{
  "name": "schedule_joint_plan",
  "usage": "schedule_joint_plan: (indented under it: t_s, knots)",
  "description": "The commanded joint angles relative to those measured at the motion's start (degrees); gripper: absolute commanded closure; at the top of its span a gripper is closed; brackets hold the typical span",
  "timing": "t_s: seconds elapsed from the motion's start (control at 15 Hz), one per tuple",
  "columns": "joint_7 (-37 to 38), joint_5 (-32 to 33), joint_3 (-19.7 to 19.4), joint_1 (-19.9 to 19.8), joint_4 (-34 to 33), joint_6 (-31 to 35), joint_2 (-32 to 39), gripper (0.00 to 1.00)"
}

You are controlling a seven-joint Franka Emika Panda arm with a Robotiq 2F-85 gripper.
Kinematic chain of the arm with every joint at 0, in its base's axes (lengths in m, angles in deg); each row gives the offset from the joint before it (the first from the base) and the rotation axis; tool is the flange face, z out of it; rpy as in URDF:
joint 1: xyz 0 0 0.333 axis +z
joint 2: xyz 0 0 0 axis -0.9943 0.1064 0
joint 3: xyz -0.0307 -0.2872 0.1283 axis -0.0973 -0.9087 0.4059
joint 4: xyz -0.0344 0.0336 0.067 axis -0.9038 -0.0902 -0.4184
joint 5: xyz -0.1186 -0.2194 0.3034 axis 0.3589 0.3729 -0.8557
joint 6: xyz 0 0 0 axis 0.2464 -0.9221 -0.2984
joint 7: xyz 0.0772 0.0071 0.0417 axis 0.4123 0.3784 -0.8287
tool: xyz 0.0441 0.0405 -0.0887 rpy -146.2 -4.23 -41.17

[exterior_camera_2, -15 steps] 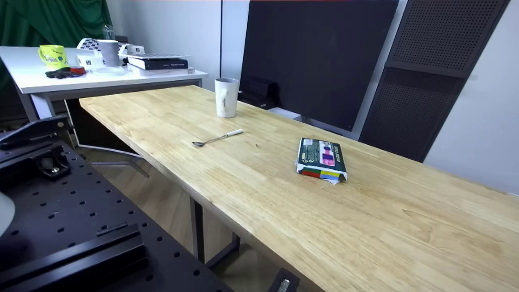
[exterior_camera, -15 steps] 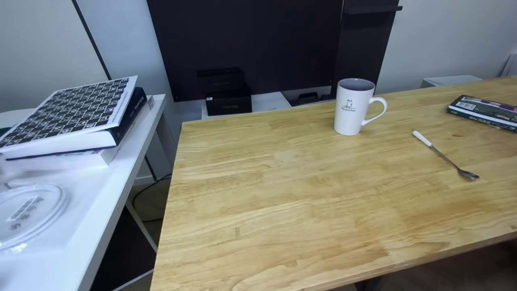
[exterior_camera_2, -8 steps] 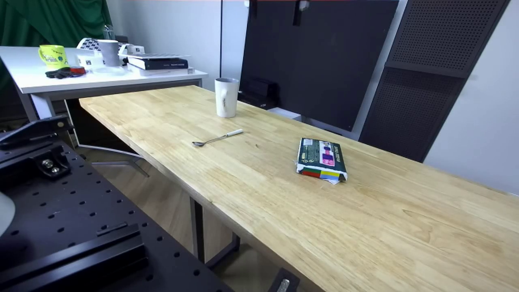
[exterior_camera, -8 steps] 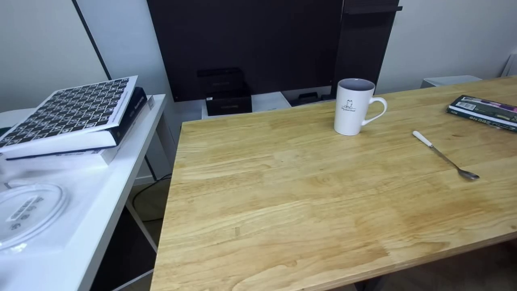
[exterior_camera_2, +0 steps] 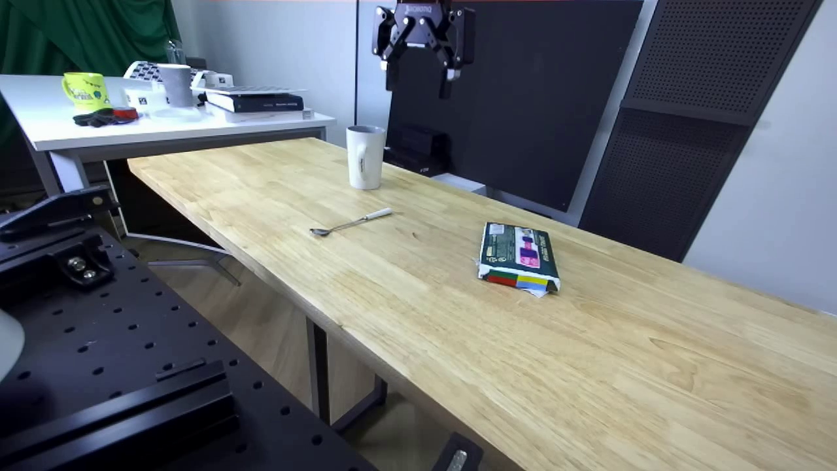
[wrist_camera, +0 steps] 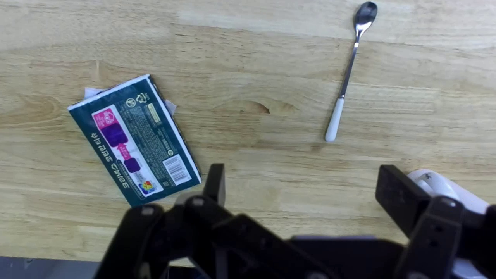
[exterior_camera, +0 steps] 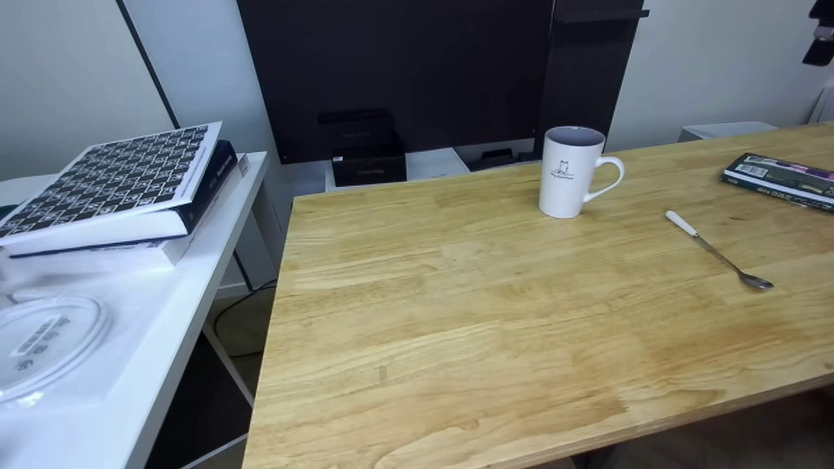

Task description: Put the spoon in the mug

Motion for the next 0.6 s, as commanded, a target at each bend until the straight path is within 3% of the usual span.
schedule_joint_plan:
  t_s: [0.0, 0.53]
  knots:
    - [7.36, -0.90, 0.93, 1.41, -4.17, 0.65, 5.43, 0.00]
    - [18.98, -0.87, 1.25, 6.88, -6.57, 6.14, 12.68, 0.00]
